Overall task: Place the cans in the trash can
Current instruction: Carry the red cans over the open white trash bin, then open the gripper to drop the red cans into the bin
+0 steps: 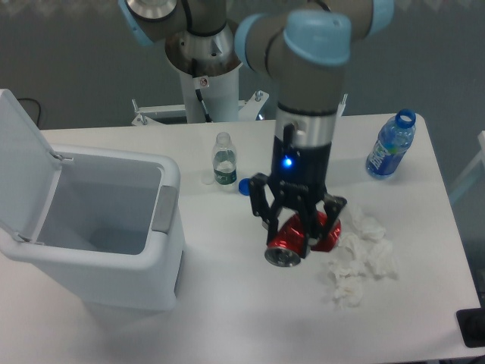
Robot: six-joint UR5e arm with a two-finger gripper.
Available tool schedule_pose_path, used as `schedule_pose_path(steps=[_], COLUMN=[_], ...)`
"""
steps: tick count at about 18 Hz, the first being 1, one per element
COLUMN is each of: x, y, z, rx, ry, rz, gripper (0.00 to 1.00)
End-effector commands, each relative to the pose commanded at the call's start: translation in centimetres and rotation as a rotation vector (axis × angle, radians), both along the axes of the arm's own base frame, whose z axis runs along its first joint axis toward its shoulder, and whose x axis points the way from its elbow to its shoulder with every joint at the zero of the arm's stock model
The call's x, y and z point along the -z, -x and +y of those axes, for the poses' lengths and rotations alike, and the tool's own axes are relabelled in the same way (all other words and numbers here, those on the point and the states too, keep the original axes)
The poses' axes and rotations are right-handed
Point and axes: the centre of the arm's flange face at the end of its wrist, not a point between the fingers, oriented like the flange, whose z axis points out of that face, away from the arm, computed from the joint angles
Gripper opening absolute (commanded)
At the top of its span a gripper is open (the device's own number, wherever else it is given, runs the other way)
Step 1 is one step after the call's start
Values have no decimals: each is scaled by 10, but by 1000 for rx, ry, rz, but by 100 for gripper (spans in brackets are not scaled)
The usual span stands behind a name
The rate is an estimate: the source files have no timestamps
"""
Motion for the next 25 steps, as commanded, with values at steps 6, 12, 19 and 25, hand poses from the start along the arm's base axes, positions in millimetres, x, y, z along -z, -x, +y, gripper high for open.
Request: schedule_pose_path(steps=[6,12,19,25], x=[-38,-42,-41,-21], y=[-65,-121,-166,-186], z=[10,23,42,54], rx=[17,76,143,183], ry=[-83,-88,-88,-59], rz=[-44,-70,-89,-114], gripper=[56,56,56,56])
